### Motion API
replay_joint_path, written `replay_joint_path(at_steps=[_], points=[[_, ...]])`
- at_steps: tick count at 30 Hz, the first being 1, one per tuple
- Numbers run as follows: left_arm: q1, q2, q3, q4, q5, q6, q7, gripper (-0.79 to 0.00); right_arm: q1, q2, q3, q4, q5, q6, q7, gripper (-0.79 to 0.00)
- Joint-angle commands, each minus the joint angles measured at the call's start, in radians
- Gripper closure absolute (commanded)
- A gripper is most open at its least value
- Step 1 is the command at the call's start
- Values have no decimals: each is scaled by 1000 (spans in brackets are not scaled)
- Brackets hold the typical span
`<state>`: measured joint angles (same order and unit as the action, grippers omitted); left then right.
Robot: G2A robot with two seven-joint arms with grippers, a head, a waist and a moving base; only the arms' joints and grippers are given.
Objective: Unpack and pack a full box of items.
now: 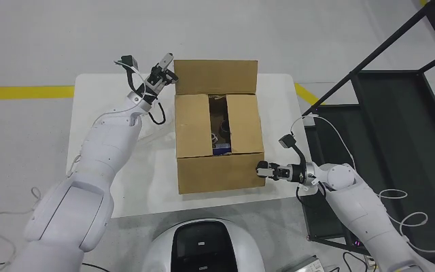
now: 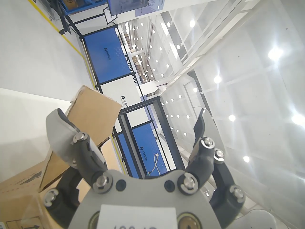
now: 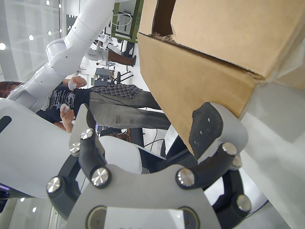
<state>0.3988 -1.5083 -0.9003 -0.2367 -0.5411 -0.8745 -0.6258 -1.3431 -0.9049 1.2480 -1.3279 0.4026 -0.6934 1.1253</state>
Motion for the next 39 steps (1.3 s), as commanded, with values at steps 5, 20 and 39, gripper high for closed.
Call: replay_joint_path(at_steps=[5,20,39], points=[[0,0,0,0,0,0,0,-785,0,0,0,0,0,0,0,-785],[21,-11,52,-135,250,119,237,-785,0,0,0,0,0,0,0,-785],[4,-14,28,-65,399,80,463,-785,-19,0,37,-38,42,26,-93,-785]])
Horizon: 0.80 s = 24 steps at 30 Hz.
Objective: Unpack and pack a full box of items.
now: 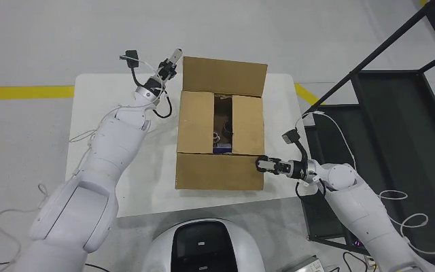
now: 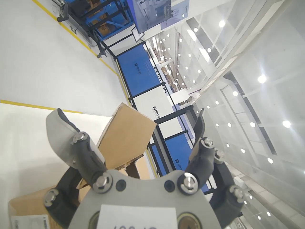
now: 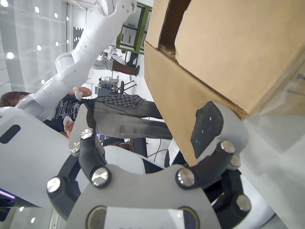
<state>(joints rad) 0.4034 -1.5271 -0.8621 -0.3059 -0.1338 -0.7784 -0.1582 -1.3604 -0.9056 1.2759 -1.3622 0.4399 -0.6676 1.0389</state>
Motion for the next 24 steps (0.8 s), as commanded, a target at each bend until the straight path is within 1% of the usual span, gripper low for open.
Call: replay_joint_path(at_steps=[1,3,5,9,12,14,16,20,22,24], points=[[0,9,-19,8,-13,-27,-6,-785,-4,2,18,-5,11,-2,-15,-785],[2,20,-36,16,-17,-49,-1,-785,-7,3,39,-4,35,-6,-41,-785],[8,30,-55,16,-30,-65,0,-785,-7,1,61,11,55,-17,-95,-785],[24,52,-88,-1,-40,-88,-3,-785,24,-10,61,63,15,-14,-227,-785],[43,66,-109,-34,-48,-96,-18,-785,73,-25,28,113,-24,-15,-314,-785],[54,75,-119,-57,-41,-102,-36,-785,108,-37,2,144,-50,-23,-352,-785],[68,84,-131,-85,-38,-109,-49,-785,146,-46,-21,187,-110,-34,-397,-785],[92,99,-149,-134,-11,-100,-51,-785,217,-74,-80,265,-217,-80,-514,-785],[105,104,-157,-159,-1,-86,-44,-785,247,-89,-109,311,-253,-116,-565,-785],[118,107,-164,-186,7,-72,-40,-785,277,-103,-133,360,-287,-128,-611,-785]])
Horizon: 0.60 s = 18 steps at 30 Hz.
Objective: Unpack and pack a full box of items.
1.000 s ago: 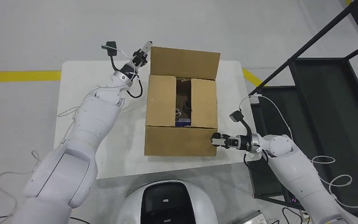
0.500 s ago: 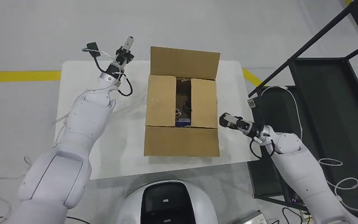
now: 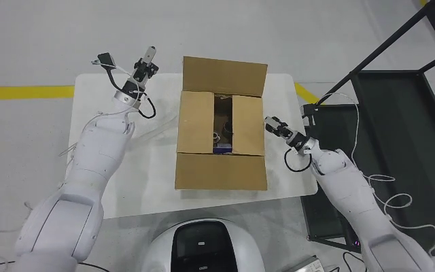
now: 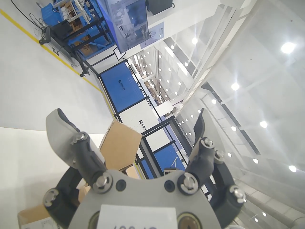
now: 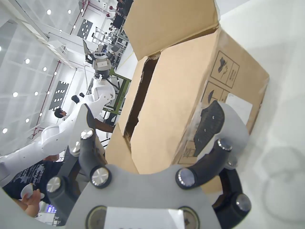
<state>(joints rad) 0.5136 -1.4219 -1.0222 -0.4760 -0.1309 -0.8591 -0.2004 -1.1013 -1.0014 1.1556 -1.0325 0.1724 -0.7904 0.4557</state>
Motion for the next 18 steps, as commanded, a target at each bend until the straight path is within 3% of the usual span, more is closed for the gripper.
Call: replay_joint_path(at_steps=[1,10,18], points=[[13,4,-7,-27,11,16,4,-785,34,-14,-23,55,-42,-8,-52,-785],[56,18,-38,-119,50,70,6,-785,173,-84,-132,220,-130,4,-187,-785],[93,32,-67,-170,51,121,-59,-785,249,-141,-223,319,-87,-68,-72,-785]])
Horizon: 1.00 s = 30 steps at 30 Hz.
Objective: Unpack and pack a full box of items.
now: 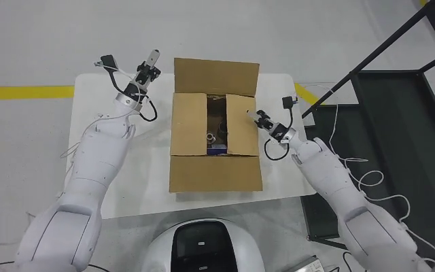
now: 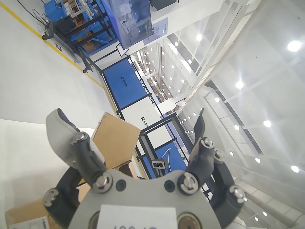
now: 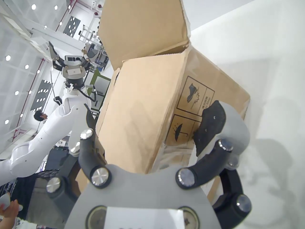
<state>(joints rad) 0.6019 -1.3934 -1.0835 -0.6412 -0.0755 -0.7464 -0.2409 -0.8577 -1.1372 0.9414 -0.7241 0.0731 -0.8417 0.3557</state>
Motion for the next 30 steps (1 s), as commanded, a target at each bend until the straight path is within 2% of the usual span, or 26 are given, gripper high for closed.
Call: replay_joint_path(at_steps=[1,9,13,19,22,30], points=[[9,6,-11,-9,-8,14,-39,-785,10,-10,-16,20,25,-31,52,-785],[34,33,-71,-64,-102,51,-238,-785,32,-35,-47,68,106,-108,195,-785],[31,43,-87,-81,-118,64,-324,-785,38,-37,-34,95,116,-127,182,-785],[2,35,-58,-56,-177,94,-497,-785,2,-13,14,79,115,-164,184,-785],[-27,23,-41,-7,-202,81,-505,-785,-39,6,43,36,107,-169,200,-785],[-135,-39,48,197,-151,51,-393,-785,-204,68,153,-174,98,-118,232,-785]])
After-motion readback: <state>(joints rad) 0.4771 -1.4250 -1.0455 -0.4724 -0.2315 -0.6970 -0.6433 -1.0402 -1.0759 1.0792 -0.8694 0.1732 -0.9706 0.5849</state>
